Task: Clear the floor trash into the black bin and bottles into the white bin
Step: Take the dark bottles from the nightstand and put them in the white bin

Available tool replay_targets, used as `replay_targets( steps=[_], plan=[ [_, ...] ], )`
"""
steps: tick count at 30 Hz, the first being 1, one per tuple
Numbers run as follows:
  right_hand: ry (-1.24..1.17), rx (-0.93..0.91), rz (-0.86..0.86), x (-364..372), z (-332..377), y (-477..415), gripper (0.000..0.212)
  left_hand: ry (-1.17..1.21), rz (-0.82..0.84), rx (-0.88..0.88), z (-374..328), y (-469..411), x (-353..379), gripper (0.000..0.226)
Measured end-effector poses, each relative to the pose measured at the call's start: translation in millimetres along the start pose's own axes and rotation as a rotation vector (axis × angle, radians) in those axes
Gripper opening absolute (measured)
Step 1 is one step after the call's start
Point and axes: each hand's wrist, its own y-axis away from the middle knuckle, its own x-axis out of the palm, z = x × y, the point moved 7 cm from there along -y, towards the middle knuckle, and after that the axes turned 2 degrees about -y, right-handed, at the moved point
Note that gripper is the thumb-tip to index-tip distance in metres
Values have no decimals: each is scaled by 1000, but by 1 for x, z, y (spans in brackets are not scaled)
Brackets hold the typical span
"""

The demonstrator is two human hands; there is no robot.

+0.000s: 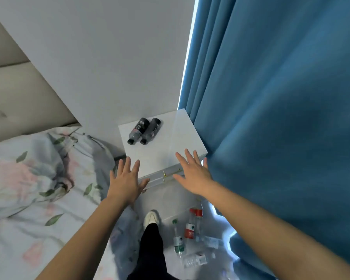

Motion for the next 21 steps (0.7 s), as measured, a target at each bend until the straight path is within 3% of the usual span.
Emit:
replay_targets(
  steps=[10, 21],
  plan=[
    [-24, 71, 170, 8, 43, -231, 65, -119, 171, 28, 76, -228, 6, 71],
    [-134, 160, 247, 85, 50, -385, 63, -82, 202, 94, 99, -365, 85, 69]
  ],
)
